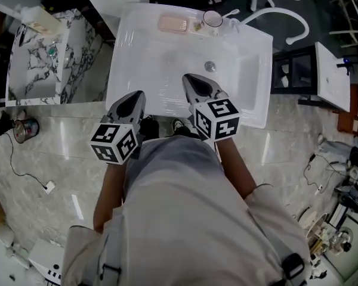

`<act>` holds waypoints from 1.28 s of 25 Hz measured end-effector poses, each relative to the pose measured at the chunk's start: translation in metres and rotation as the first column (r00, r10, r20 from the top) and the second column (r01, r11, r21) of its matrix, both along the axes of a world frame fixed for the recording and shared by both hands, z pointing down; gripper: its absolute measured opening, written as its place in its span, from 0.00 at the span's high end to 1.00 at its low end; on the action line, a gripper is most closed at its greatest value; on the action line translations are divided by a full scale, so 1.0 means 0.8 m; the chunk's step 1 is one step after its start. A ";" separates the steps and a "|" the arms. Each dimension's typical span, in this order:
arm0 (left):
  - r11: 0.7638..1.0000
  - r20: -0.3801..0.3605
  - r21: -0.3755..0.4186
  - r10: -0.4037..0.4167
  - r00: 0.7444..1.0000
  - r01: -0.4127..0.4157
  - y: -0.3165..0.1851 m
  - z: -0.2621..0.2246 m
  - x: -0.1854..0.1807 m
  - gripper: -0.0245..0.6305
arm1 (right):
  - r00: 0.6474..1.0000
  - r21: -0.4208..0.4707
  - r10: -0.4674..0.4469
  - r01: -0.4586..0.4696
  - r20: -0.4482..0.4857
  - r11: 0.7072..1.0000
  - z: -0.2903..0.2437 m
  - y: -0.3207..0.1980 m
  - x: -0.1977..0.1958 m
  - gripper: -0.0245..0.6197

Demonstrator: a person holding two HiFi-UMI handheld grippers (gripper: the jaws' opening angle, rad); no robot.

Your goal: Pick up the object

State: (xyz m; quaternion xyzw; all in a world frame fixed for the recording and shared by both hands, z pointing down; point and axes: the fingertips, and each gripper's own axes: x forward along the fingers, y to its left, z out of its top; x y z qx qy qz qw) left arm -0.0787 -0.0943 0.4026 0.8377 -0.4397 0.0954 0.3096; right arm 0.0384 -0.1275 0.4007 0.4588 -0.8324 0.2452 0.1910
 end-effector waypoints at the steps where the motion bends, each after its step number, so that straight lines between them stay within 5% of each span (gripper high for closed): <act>1: 1.000 -0.003 0.000 0.015 1.000 -0.015 -0.005 0.000 -0.005 0.96 | 1.000 0.004 0.011 -0.011 -0.006 1.000 -0.001 -0.003 -0.005 0.95; 16: 0.992 -0.084 -0.018 0.127 0.988 -0.129 -0.019 0.013 -0.062 0.96 | 0.981 0.077 0.075 -0.063 -0.178 0.995 -0.003 -0.019 -0.036 0.95; 22: 0.993 -0.139 -0.033 0.105 0.985 -0.111 -0.017 0.010 -0.075 0.96 | 0.972 0.101 0.034 -0.010 -0.232 0.995 -0.008 -0.023 -0.045 0.94; 32: 0.995 -0.125 -0.040 0.090 0.988 -0.095 -0.017 0.016 -0.080 0.96 | 0.960 0.094 -0.011 0.038 -0.279 0.995 0.010 -0.041 -0.044 0.90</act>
